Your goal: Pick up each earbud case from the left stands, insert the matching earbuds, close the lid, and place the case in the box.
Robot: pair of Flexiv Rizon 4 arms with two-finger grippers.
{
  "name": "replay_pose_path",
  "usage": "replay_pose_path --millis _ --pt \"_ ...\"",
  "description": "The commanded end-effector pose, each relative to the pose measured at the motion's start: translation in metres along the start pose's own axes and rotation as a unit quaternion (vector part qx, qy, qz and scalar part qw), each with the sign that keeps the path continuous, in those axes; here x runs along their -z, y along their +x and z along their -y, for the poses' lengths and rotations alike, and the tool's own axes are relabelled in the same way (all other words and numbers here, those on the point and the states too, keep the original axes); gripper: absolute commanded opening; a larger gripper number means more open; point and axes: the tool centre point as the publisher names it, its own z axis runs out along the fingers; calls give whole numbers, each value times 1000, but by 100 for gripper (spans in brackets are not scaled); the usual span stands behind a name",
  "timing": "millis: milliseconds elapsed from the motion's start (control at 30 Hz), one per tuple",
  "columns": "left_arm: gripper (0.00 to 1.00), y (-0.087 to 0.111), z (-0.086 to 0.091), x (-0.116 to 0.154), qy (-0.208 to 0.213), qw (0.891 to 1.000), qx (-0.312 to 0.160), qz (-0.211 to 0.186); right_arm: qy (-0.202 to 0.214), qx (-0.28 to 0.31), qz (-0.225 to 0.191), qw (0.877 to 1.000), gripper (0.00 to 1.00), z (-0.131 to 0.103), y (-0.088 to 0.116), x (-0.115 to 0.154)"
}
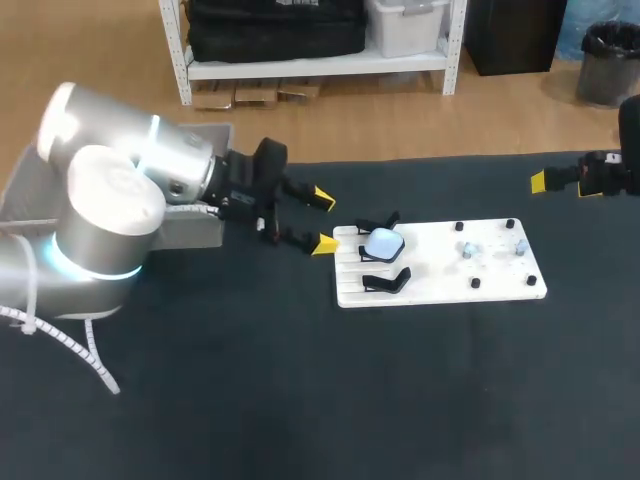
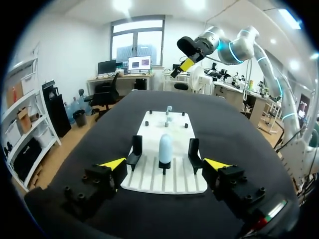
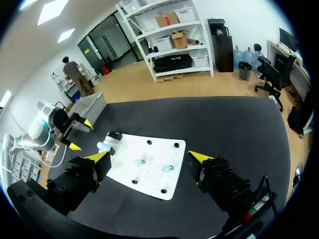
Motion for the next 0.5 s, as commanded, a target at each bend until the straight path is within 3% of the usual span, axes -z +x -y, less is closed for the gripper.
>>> replay_pose_path --millis 33,267,500 --pt "100 5 5 -10 -3 1000 0 7 0 0 -1 1000 100 0 0 1" --pt "100 6 16 -26 9 1000 2 10 0 0 -1 1000 100 0 0 1" --pt "100 8 17 -45 10 1000 4 10 0 0 -1 1000 100 0 0 1"
